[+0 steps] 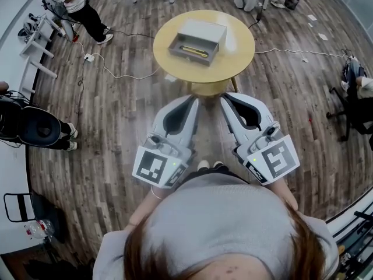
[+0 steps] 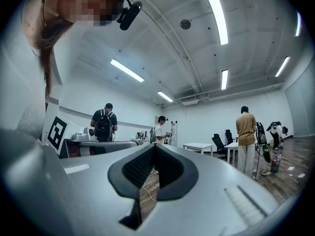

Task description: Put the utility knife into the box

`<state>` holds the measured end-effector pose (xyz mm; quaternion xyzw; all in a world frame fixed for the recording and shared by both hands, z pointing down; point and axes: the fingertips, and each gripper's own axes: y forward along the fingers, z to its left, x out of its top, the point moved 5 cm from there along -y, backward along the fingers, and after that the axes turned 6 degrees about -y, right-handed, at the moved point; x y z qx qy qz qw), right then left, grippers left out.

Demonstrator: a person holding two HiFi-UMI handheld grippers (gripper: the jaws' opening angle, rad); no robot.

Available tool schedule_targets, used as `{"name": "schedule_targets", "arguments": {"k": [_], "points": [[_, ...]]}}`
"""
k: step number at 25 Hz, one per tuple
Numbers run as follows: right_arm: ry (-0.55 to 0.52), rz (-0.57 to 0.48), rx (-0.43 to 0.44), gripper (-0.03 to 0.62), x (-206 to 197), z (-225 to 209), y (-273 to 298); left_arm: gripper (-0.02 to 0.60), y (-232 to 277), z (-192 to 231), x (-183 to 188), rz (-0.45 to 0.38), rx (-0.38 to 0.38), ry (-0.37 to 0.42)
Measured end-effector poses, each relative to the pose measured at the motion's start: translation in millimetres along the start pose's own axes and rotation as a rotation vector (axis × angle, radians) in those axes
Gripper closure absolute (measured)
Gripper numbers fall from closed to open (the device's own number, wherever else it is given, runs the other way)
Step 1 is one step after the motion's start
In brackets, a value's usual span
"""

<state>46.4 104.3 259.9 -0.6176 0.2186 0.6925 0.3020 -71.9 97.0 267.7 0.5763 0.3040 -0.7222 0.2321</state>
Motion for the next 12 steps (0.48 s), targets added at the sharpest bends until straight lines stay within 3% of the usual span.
{"name": "schedule_targets", "arguments": {"k": [12], "points": [[-0.008,0.007,0.007,0.591,0.5,5.3,2.6,0.58,0.9,0.3,-2.4,0.005,-0.012,-0.016]]}}
